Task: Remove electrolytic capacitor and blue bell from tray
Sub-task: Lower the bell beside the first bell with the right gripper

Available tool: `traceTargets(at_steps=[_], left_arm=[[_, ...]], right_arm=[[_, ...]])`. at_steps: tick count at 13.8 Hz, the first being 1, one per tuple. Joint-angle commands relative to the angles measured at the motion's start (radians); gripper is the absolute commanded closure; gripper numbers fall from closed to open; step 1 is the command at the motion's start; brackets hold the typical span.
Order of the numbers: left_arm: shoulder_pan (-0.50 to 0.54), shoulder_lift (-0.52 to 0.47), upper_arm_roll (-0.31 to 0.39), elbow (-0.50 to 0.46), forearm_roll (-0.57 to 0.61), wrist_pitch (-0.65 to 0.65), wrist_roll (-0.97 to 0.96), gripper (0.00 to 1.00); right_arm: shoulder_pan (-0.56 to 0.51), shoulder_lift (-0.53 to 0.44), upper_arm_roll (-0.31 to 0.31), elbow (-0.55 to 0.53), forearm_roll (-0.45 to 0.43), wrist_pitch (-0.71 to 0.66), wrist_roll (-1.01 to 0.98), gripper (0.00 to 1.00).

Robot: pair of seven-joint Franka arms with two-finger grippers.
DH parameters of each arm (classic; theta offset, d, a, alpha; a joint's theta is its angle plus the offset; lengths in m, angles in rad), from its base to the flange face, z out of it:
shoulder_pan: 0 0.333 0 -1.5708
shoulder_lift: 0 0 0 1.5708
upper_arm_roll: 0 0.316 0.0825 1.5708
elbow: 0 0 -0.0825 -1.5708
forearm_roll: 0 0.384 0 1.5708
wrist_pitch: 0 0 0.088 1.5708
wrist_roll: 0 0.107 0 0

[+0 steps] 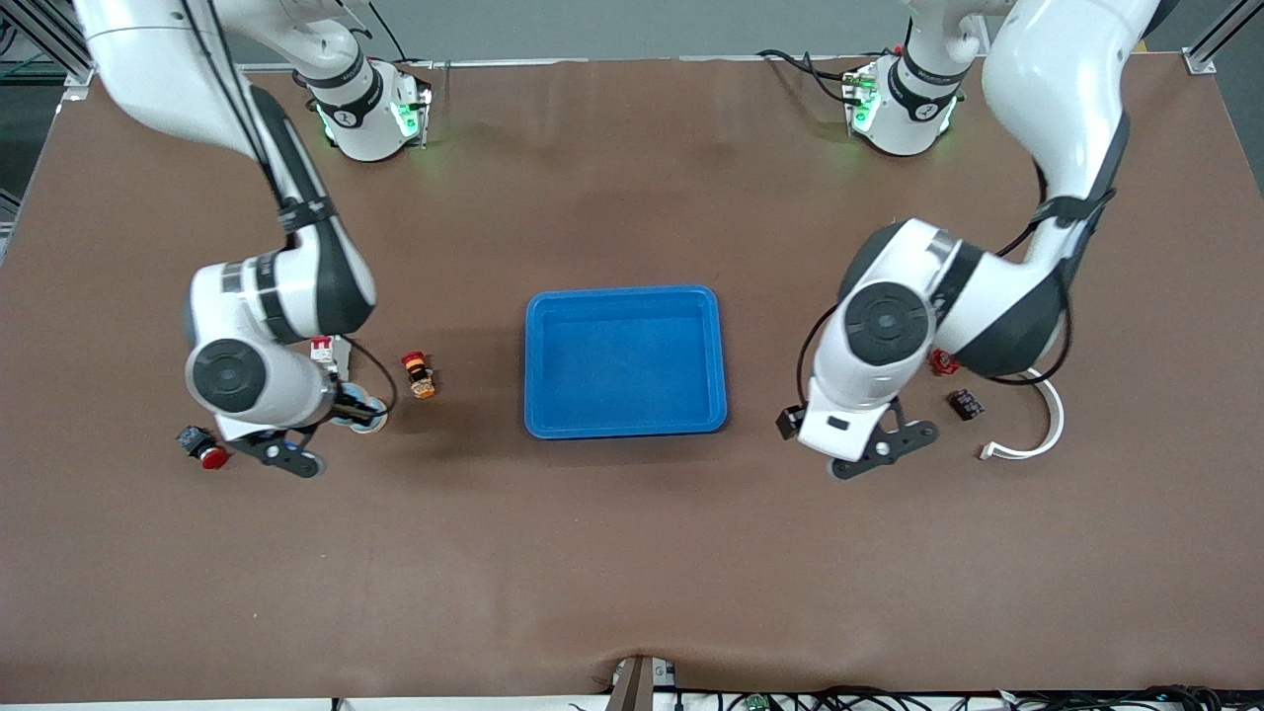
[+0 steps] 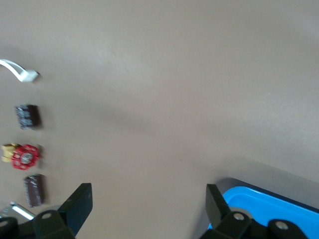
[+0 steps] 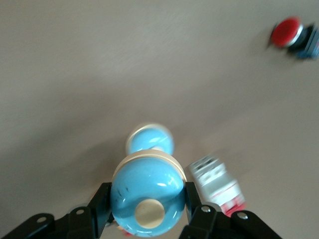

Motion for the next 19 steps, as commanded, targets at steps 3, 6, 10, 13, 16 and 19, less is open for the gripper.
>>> traceTargets(at_steps=[3, 6, 10, 13, 16, 19], left_arm=[[-0.031, -0.224, 0.165, -0.111, -0.174, -0.009, 0.223, 0.0], [0.037, -0.35, 0.164, -0.217, -0.177, -0.012, 0.322, 0.0], [0.08, -0.482, 0.193, -0.297, -0.187, -0.076, 0.462, 0.0], [0.115, -0.537, 0.198, -0.291, -0.192, -0.158, 0.497, 0.0], [0.146, -0.592, 0.201, -0.294, -0.192, -0.209, 0.554, 0.0], [0.17, -0.64, 0.201, -0.293, -0.213, -0.244, 0.641, 0.0]], right_arm=[[-0.137, -0.052, 0.023, -0.103, -0.017, 0.106, -0.201, 1.0], [-0.164, -0.078, 0.021, -0.22, -0.017, 0.258, -0.238, 1.0], [-0.201, -0.078, 0.021, -0.346, -0.017, 0.455, -0.292, 1.0], [-0.232, -0.075, 0.021, -0.373, -0.017, 0.502, -0.346, 1.0], [-0.25, -0.074, 0.021, -0.407, -0.017, 0.551, -0.378, 1.0], [-0.273, -0.071, 0.021, -0.416, -0.017, 0.577, -0.41, 1.0]])
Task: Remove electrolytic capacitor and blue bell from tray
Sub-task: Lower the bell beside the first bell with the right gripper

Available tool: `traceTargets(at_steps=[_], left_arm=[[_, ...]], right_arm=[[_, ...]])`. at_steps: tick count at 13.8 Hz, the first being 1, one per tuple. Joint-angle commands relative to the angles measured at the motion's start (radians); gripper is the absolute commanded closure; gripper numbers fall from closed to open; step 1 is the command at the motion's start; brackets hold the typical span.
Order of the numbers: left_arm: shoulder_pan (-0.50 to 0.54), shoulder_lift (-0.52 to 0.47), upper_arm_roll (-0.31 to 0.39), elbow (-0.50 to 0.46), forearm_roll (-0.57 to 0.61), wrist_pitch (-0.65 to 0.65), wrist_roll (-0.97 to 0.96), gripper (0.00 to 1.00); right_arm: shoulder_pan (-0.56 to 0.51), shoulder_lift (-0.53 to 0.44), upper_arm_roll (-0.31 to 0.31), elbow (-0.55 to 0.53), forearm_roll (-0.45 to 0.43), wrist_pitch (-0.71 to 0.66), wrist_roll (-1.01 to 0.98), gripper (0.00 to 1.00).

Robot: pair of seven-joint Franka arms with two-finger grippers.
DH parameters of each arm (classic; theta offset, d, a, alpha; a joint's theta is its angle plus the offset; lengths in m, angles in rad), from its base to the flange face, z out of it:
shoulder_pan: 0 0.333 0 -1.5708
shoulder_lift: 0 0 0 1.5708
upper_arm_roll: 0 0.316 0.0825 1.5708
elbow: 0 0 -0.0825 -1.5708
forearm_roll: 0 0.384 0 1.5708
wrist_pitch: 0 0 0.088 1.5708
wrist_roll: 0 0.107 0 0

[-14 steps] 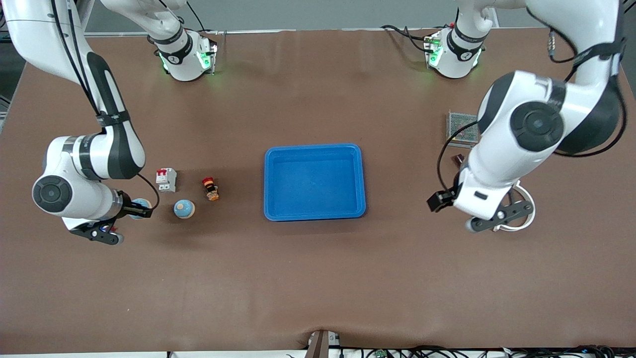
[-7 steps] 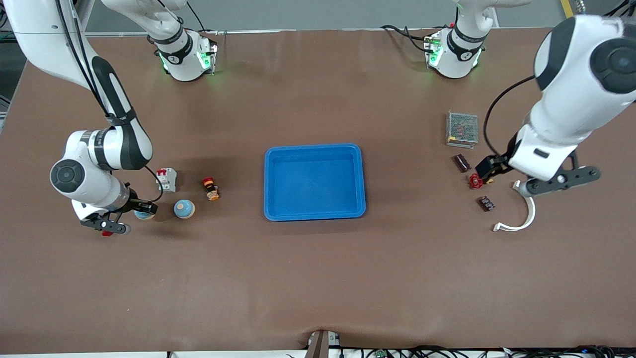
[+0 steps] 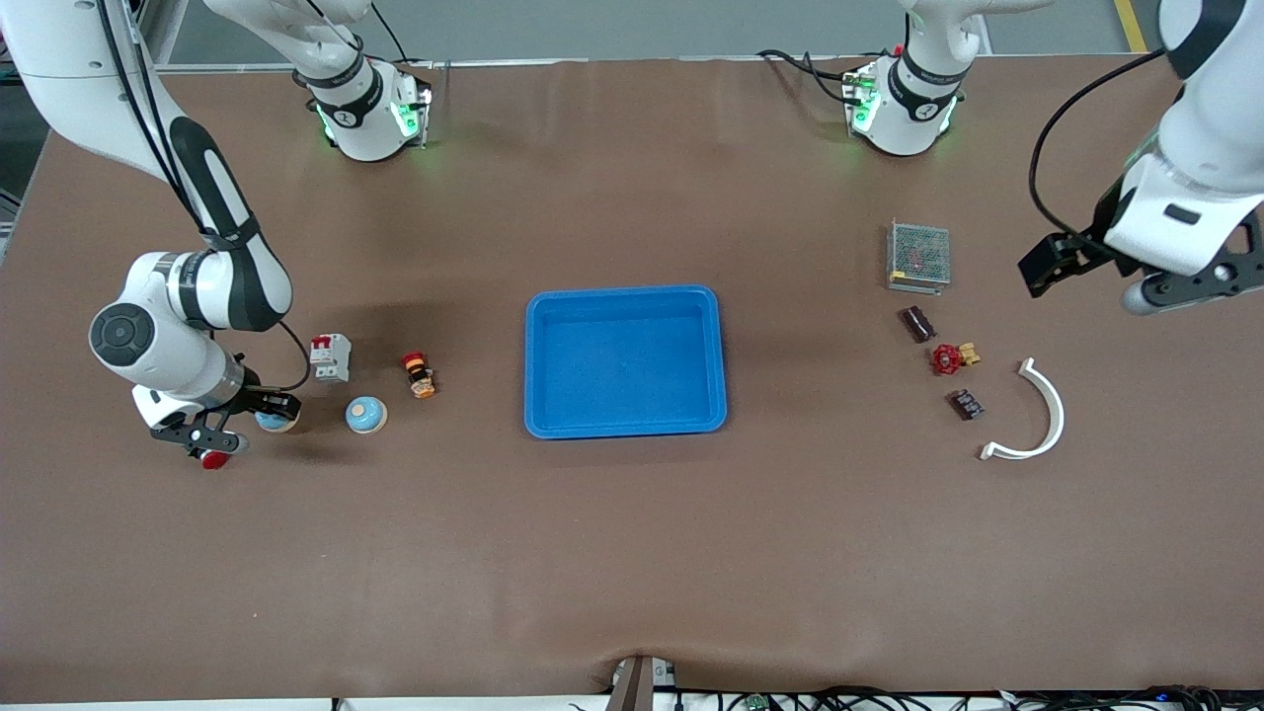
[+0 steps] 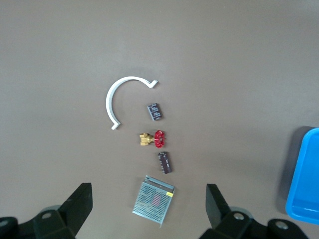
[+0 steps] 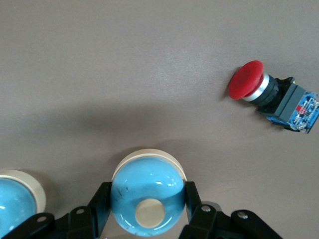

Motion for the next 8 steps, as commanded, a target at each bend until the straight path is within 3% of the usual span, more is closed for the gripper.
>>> traceTargets(at_steps=[1, 5, 8], left_arm=[[0.03, -0.061, 0.014, -0.03, -0.055, -0.042, 0.104, 0.0], [0.015, -0.081, 0.076, -0.027, -0.087, -0.07, 0.225, 0.0], [0.016, -0.091, 0.077, -0.027, -0.087, -0.09, 0.242, 0.0]], right_arm=[[-0.036, -0.033, 0.02, -0.036, -0.018, 0.016, -0.024, 1.0], [-0.051, -0.028, 0.02, -0.038, -0.018, 0.031, -0.046, 1.0], [-0.059, -0.016, 0.02, -0.038, -0.018, 0.051, -0.046, 1.0]])
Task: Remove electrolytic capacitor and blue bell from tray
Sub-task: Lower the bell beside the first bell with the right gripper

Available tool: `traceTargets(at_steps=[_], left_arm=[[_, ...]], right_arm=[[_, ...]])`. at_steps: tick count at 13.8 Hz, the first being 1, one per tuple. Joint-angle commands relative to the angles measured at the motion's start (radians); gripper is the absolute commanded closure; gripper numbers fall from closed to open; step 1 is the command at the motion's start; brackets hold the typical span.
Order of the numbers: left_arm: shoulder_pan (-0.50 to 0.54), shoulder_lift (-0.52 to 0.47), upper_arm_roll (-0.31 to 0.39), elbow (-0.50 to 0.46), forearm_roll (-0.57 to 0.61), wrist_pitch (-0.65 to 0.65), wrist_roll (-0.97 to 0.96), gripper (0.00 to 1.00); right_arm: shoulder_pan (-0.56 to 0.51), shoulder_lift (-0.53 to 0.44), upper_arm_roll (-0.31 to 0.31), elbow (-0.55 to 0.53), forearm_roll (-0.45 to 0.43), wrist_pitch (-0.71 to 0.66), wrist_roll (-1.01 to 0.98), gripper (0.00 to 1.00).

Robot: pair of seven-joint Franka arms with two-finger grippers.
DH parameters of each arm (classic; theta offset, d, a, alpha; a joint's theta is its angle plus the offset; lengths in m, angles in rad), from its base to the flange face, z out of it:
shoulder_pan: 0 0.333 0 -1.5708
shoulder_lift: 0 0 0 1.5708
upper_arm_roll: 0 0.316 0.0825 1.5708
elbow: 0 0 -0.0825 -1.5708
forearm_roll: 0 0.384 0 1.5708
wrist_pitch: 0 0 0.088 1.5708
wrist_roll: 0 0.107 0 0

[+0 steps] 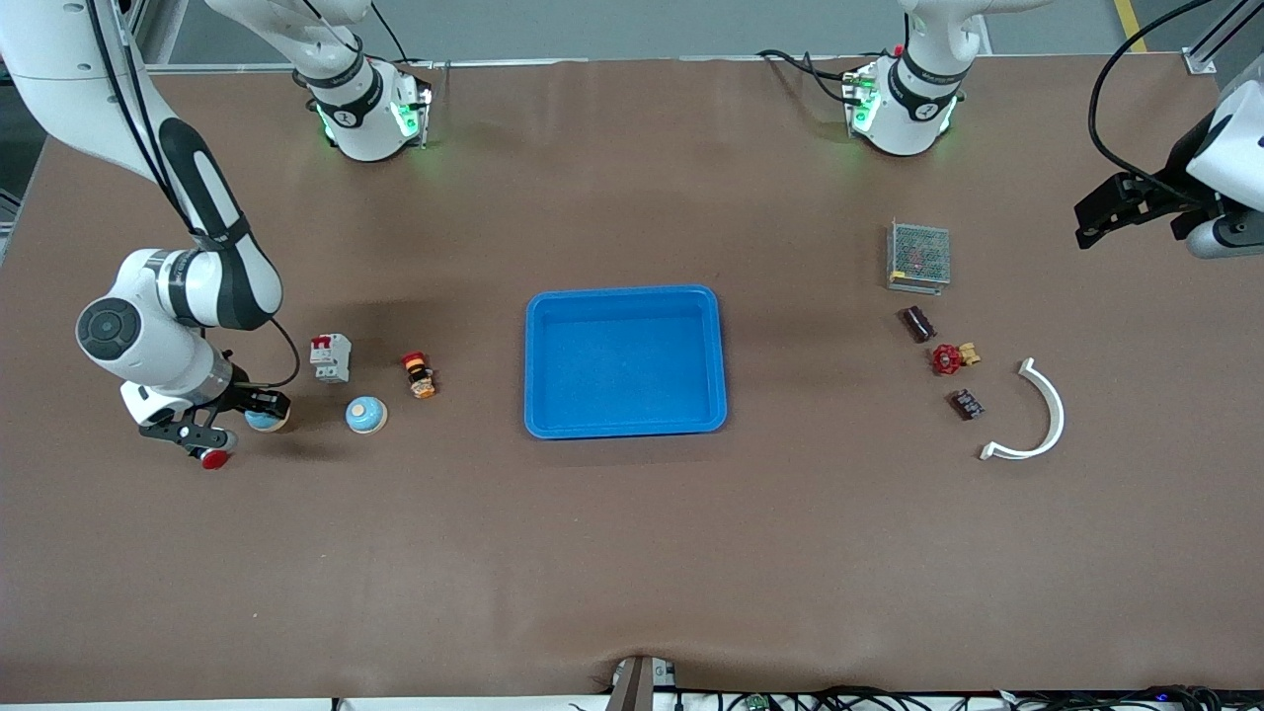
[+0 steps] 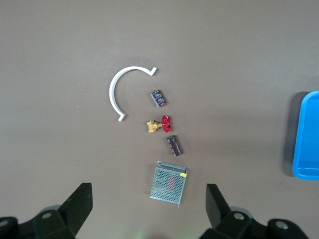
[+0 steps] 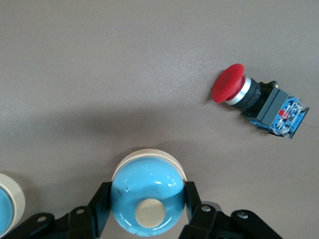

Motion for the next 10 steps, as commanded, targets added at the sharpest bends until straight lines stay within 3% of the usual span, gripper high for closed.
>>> traceTargets(at_steps=[1, 10], left_arm=[[0.004, -0.034, 0.001, -0.024, -0.02, -0.017, 0.023, 0.0], [0.007, -0.041, 0.003, -0.026, -0.049, -0.039, 0.03, 0.0]], right_arm=[[-0.028, -0.013, 0.02, -0.026, -0.017, 0.034, -0.008, 1.0], [-0.033, 0.032, 0.021, -0.042, -0.015, 0.109, -0.005, 1.0]])
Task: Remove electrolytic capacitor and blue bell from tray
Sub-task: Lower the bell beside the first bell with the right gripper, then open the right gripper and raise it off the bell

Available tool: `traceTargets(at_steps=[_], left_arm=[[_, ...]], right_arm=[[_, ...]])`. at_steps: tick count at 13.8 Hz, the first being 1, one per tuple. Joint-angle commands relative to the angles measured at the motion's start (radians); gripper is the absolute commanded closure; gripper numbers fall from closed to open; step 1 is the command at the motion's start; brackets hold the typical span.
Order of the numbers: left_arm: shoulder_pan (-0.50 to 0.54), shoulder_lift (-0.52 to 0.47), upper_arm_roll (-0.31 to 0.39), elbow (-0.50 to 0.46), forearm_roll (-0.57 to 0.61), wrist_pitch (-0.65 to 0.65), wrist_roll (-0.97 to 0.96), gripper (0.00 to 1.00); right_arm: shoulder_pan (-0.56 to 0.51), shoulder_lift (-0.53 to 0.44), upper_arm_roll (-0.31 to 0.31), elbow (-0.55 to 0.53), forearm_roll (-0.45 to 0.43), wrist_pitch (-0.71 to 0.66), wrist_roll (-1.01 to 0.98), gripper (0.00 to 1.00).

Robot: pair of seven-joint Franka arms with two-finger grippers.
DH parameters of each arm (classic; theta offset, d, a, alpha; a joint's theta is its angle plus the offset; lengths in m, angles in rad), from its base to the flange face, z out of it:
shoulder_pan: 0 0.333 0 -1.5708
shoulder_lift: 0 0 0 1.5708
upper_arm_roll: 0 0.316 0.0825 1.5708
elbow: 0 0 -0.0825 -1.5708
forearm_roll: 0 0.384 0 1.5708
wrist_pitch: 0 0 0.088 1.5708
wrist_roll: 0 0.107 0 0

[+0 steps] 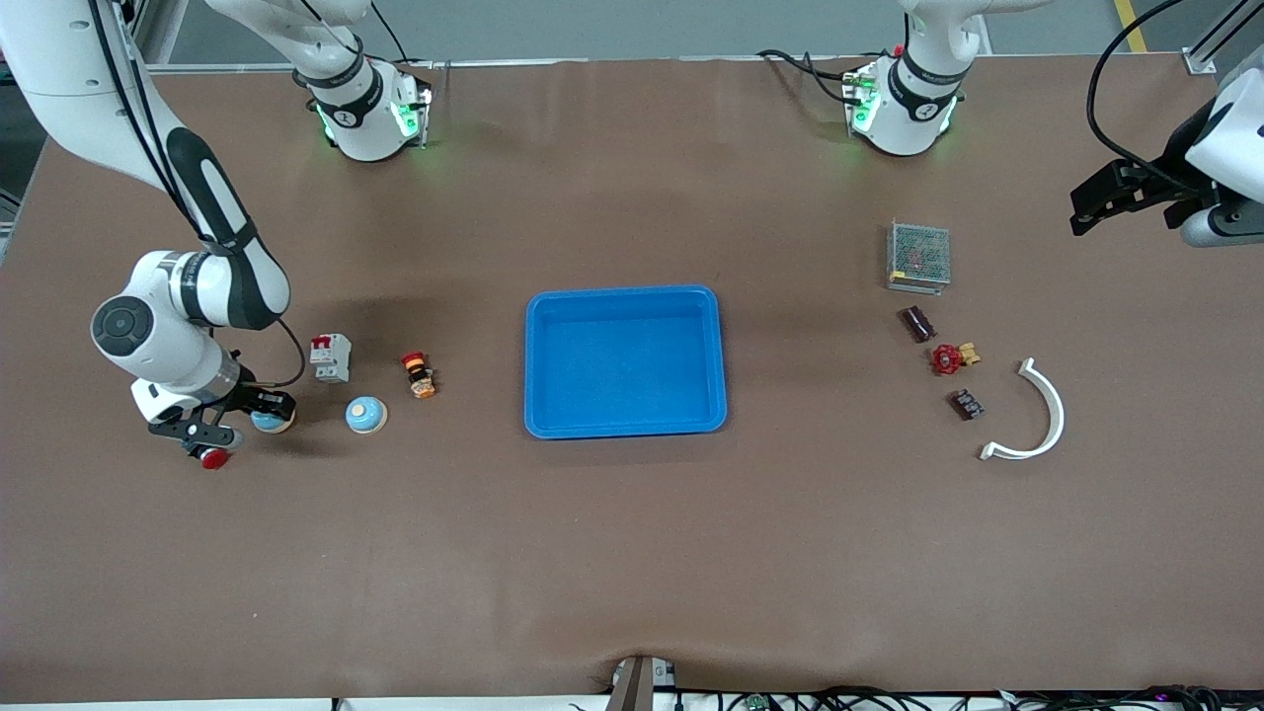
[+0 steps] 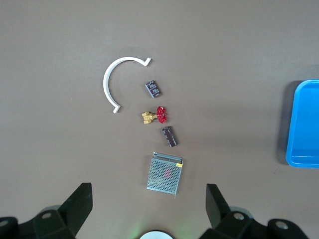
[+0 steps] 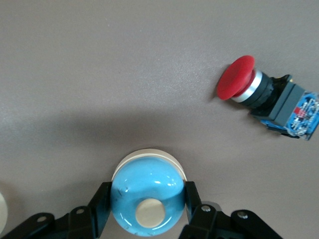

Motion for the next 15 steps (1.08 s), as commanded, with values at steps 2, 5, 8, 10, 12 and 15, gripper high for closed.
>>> traceTargets(at_steps=[2, 5, 8, 10, 12, 15], left_arm=[[0.007, -0.027, 0.003, -0.026, -0.028, 0.001, 0.025, 0.0], [0.005, -0.023, -0.002, -0.032, -0.048, 0.001, 0.025, 0.0], [0.005, -0.027, -0.005, -0.032, -0.048, -0.002, 0.022, 0.0], [0.005, -0.025, -0.005, -0.03, -0.048, 0.001, 0.017, 0.0], [0.005, -0.025, -0.005, -0.03, -0.05, 0.002, 0.013, 0.0], [0.002, -0.028, -0.008, -0.033, -0.05, 0.001, 0.004, 0.0]], right_arm=[[-0.027, 0.0, 0.021, -0.01, -0.015, 0.02, -0.003, 1.0], [-0.027, 0.0, 0.021, -0.008, -0.001, 0.012, 0.03, 0.62], [-0.02, -0.01, 0.021, -0.008, 0.011, -0.002, 0.063, 0.0], [-0.015, -0.043, 0.025, -0.001, 0.011, -0.072, 0.061, 0.0], [-0.013, -0.088, 0.035, 0.01, 0.013, -0.152, 0.067, 0.0], [-0.013, -0.1, 0.047, 0.067, 0.014, -0.229, 0.061, 0.0]])
